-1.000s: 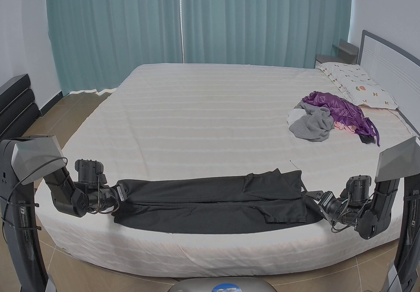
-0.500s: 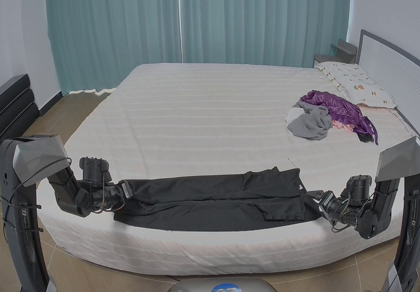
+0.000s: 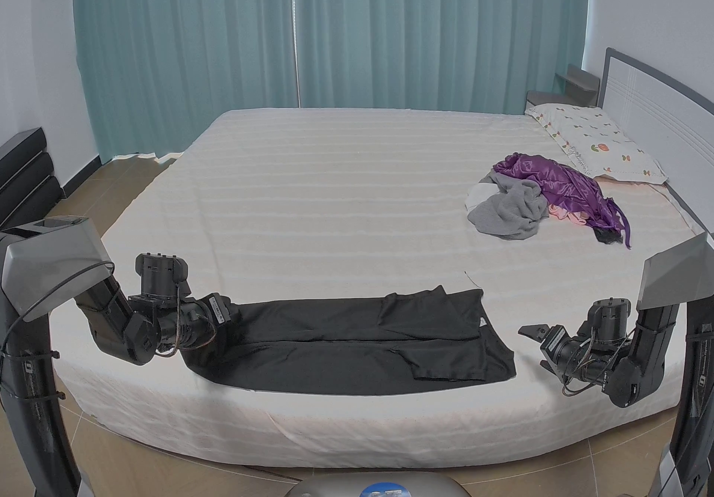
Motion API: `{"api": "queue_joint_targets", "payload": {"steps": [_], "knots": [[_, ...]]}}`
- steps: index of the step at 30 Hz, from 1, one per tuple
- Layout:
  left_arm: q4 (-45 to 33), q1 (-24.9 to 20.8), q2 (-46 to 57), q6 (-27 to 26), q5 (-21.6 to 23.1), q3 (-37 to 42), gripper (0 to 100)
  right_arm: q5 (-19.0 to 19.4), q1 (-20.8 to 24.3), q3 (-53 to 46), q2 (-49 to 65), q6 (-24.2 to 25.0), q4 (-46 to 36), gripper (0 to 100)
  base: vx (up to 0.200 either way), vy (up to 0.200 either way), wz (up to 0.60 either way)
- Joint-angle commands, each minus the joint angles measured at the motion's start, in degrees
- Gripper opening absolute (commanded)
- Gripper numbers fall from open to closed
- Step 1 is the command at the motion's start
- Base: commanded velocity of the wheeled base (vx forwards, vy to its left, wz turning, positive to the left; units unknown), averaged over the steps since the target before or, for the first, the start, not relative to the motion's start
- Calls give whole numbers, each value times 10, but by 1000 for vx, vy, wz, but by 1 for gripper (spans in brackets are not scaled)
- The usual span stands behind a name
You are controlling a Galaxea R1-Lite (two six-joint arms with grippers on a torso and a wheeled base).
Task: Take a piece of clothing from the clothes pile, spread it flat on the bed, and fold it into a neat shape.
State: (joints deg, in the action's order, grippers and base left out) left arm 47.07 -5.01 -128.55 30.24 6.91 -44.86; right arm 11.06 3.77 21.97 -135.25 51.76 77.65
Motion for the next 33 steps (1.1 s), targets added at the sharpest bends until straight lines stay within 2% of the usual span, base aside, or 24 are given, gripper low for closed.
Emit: {"api": "queue_joint_targets", "payload": {"steps": [1,11,20,33], "knots": [[0,-13,17,2,-14,1,0,0,0,0,0,0,0,100,0,-200,0],[-23,-33,44,32,-23,-15,0,1,0,0,0,1,0,100,0,-200,0],[-144,-81,66,32,-45,-90,0,1,0,0,0,1,0,100,0,-200,0],[-235,-144,53,32,-60,-169,0,0,0,0,0,1,0,100,0,-200,0]]}}
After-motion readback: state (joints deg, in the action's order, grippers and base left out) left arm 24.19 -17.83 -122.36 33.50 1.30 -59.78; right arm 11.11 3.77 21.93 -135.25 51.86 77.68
